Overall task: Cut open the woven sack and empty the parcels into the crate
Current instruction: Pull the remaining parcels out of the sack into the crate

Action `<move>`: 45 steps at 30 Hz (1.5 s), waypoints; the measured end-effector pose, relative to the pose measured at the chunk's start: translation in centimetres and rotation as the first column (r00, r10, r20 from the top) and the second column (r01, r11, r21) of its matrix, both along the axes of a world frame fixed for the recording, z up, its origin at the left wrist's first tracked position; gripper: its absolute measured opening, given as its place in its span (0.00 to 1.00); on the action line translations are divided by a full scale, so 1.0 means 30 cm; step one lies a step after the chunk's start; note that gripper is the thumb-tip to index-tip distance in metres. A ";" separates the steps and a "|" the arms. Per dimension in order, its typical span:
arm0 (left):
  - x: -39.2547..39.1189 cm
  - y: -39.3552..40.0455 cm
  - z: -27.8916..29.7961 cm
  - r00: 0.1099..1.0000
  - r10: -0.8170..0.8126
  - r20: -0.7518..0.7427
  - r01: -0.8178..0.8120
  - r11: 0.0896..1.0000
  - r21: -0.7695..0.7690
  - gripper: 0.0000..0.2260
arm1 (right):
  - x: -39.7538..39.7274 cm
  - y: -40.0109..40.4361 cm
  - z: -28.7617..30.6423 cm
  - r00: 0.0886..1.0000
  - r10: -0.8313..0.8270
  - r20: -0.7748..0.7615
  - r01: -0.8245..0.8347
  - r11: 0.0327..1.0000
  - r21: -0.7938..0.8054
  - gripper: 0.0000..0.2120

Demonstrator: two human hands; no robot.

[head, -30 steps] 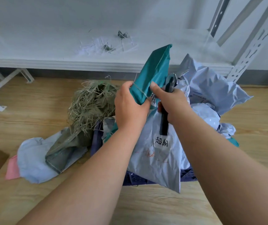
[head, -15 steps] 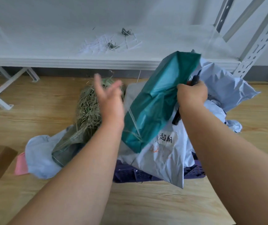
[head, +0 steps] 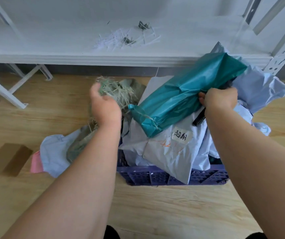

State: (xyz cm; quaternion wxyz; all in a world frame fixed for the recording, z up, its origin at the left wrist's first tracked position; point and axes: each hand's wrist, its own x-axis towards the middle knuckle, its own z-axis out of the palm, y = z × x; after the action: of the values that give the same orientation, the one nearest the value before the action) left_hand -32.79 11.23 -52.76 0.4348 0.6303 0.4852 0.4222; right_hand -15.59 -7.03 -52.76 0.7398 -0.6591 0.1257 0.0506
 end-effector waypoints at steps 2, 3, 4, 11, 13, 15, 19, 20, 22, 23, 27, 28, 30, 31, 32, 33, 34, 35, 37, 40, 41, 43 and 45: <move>0.033 -0.053 -0.010 0.975 -0.170 -0.142 0.167 0.986 -0.029 0.20 | -0.013 0.014 -0.004 1.000 0.015 0.002 -0.015 0.999 -0.034 0.25; 0.043 -0.068 -0.004 0.970 -0.200 -0.139 0.197 0.980 -0.034 0.19 | -0.015 0.017 -0.005 1.000 0.012 -0.001 -0.012 0.999 -0.033 0.25; 0.050 -0.073 0.008 0.973 -0.206 -0.102 0.205 0.978 -0.026 0.19 | -0.016 0.017 -0.005 1.000 0.008 -0.005 -0.008 1.000 -0.025 0.26; -0.009 -0.043 0.148 0.859 0.009 0.512 -0.153 0.959 0.240 0.18 | -0.021 0.014 -0.012 0.998 -0.053 -0.016 0.053 0.999 0.010 0.20; -0.039 -0.007 0.159 0.813 0.090 0.576 -0.295 0.915 0.274 0.20 | -0.022 0.023 -0.018 0.998 -0.059 -0.026 0.058 0.998 -0.015 0.18; -0.059 0.026 0.133 0.895 0.125 0.428 -0.260 0.926 0.274 0.19 | -0.024 0.034 -0.018 0.998 -0.059 -0.033 0.059 0.998 -0.004 0.18; -0.054 0.013 0.005 0.869 -0.107 -0.483 0.051 0.991 -0.127 0.20 | -0.035 0.049 -0.022 0.997 -0.062 -0.037 0.060 0.997 -0.055 0.22; -0.059 -0.010 -0.016 0.823 -0.072 -0.564 0.038 0.997 -0.071 0.25 | -0.040 0.051 -0.021 0.997 -0.063 -0.035 0.061 0.997 -0.053 0.21; -0.068 -0.053 -0.022 0.870 0.029 -0.493 0.135 0.946 0.293 0.24 | -0.050 0.050 -0.014 0.997 -0.069 -0.031 0.068 0.998 -0.016 0.17; -0.066 -0.066 -0.019 0.886 -0.077 -0.458 0.284 0.869 0.404 0.19 | -0.054 0.050 -0.009 0.997 -0.077 -0.033 0.077 0.997 0.020 0.16; -0.065 -0.077 -0.032 0.618 -0.522 -0.588 0.708 0.694 0.128 0.14 | -0.067 0.044 0.008 0.992 -0.110 -0.069 0.118 0.985 0.129 0.13; -0.069 -0.071 -0.045 0.603 -0.540 -0.587 0.688 0.724 0.041 0.18 | -0.068 0.040 0.011 0.990 -0.127 -0.062 0.132 0.987 0.085 0.12; -0.077 -0.070 -0.078 0.623 -0.561 -0.546 0.632 0.772 -0.072 0.25 | -0.073 0.032 0.018 0.981 -0.194 0.026 0.195 0.975 -0.110 0.14; -0.078 -0.074 -0.096 0.640 -0.571 -0.514 0.620 0.779 -0.094 0.27 | -0.083 0.030 0.018 0.968 -0.224 0.112 0.241 0.954 -0.177 0.15; -0.076 -0.078 -0.108 0.664 -0.573 -0.480 0.610 0.787 -0.093 0.28 | -0.105 0.036 0.024 0.956 -0.206 0.211 0.248 0.948 -0.200 0.13; -0.072 -0.082 -0.118 0.686 -0.568 -0.455 0.604 0.793 -0.080 0.28 | -0.135 0.051 0.029 0.941 -0.128 0.314 0.203 0.954 -0.220 0.10; -0.069 -0.087 -0.125 0.701 -0.561 -0.441 0.600 0.797 -0.060 0.27 | -0.173 0.075 0.034 0.916 0.022 0.400 0.104 0.951 -0.291 0.07; -0.068 -0.091 -0.127 0.709 -0.557 -0.433 0.603 0.797 -0.039 0.26 | -0.210 0.101 0.036 0.868 0.219 0.445 -0.021 0.912 -0.409 0.05; -0.070 -0.093 -0.130 0.693 -0.569 -0.442 0.631 0.776 -0.010 0.26 | -0.262 0.147 0.025 0.706 0.594 0.386 -0.224 0.705 -0.673 0.08; -0.077 -0.092 -0.138 0.655 -0.587 -0.475 0.680 0.732 0.033 0.27 | -0.282 0.176 0.002 0.561 0.808 0.178 -0.269 0.382 -0.884 0.18; -0.077 -0.092 -0.144 0.656 -0.570 -0.495 0.683 0.728 0.066 0.25 | -0.281 0.177 -0.008 0.540 0.832 0.131 -0.270 0.319 -0.908 0.18; -0.079 -0.093 -0.154 0.691 -0.509 -0.513 0.655 0.741 0.147 0.16 | -0.280 0.176 -0.025 0.505 0.858 0.091 -0.256 0.250 -0.934 0.16; -0.082 -0.090 -0.161 0.743 -0.434 -0.509 0.605 0.760 0.236 0.08 | -0.278 0.176 -0.034 0.500 0.861 0.092 -0.247 0.244 -0.938 0.17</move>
State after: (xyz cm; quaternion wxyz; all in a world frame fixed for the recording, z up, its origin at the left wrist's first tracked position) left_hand -35.24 8.51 -57.59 0.2871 0.8909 0.2747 0.2201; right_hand -23.92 -1.76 -53.78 0.2376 -0.8947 -0.3750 0.0499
